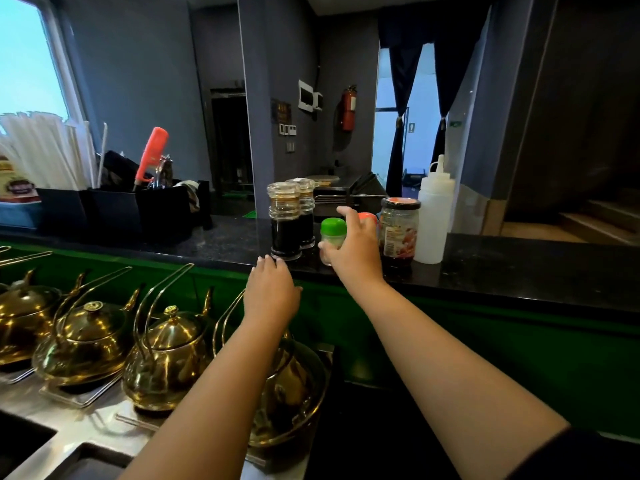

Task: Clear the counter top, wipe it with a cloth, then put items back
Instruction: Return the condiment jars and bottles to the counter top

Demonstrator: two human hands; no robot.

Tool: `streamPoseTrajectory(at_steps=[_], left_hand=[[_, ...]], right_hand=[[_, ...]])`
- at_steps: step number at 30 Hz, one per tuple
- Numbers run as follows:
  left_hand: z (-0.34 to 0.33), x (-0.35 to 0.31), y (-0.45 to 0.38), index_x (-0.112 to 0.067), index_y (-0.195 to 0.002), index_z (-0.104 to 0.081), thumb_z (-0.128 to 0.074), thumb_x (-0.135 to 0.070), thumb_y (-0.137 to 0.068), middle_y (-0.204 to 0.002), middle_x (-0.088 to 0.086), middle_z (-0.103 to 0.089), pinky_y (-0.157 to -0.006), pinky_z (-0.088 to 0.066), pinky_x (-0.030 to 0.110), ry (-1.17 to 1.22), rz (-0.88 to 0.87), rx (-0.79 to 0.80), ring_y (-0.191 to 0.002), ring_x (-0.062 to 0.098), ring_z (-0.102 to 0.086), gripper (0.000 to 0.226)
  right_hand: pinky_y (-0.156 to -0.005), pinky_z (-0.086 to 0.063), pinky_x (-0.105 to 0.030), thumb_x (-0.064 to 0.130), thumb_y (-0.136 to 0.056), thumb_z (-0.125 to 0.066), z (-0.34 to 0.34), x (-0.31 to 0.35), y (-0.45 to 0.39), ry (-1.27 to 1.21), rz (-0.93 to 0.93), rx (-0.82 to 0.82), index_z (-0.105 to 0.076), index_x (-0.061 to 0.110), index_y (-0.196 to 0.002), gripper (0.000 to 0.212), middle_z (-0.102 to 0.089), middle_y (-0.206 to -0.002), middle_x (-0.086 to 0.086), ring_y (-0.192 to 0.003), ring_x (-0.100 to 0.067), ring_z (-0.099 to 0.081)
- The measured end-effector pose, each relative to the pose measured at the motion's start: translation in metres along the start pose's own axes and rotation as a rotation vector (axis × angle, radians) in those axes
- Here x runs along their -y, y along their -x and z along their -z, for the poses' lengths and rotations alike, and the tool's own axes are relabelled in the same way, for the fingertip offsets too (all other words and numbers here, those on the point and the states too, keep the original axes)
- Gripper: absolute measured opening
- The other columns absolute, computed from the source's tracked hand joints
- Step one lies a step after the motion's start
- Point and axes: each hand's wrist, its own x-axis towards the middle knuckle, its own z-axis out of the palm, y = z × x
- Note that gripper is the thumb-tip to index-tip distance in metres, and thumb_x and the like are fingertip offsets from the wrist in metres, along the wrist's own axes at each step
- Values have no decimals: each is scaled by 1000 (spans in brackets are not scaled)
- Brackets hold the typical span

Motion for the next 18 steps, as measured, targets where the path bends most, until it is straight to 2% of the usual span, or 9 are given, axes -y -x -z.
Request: streamPoseTrajectory(at_steps=[3,6,9,12,16,18], left_hand=[[-1,5,3,-8,-151,-17,-54,-31,-95,-158,14,-17,-119,-15,38,10,-28,-12,-147,27,-12,71],[2,7,7,-8,-152,-14,-48,-21,-97,-159,13,-14,-120,-13,36,-30,-61,2,-148,25,-10,66],[6,7,6,-8,-152,-14,-46,-13,-95,-159,13,-13,-120,-14,36,-45,-71,21,-148,25,-11,65],[6,9,5,-8,-152,-15,-50,-12,-93,-159,13,-15,-120,-14,35,-40,-77,22,-147,24,-12,68],[5,8,9,-8,-152,-15,-50,-12,-93,-159,13,-15,-120,-15,35,-57,-74,8,-147,25,-11,68],[4,6,11,-8,-152,-15,-49,-12,-94,-159,14,-15,-119,-16,35,-62,-65,-6,-147,25,-12,67]], right_hand=[[-88,-49,-36,25,-84,-72,-8,-1,-6,-4,-71,82,-38,32,-140,65,-46,-125,-7,-113,-24,-49],[-74,-49,-34,19,-86,-68,-12,-1,-9,-28,-92,77,-44,32,-134,55,-53,-116,-7,-104,-25,-56],[-70,-42,-29,17,-86,-68,-15,-2,-10,-77,-60,96,-47,31,-131,52,-56,-113,-7,-96,-21,-56],[-72,-40,-27,18,-85,-69,-19,0,-9,-72,-21,134,-46,30,-132,53,-56,-115,-7,-95,-19,-54],[-82,-47,-33,31,-84,-70,-14,0,-13,-104,-22,183,-43,29,-134,57,-56,-118,-6,-105,-22,-56],[-86,-48,-35,36,-89,-64,-4,-1,-16,-61,-3,137,-46,25,-134,50,-56,-120,-5,-107,-21,-55]])
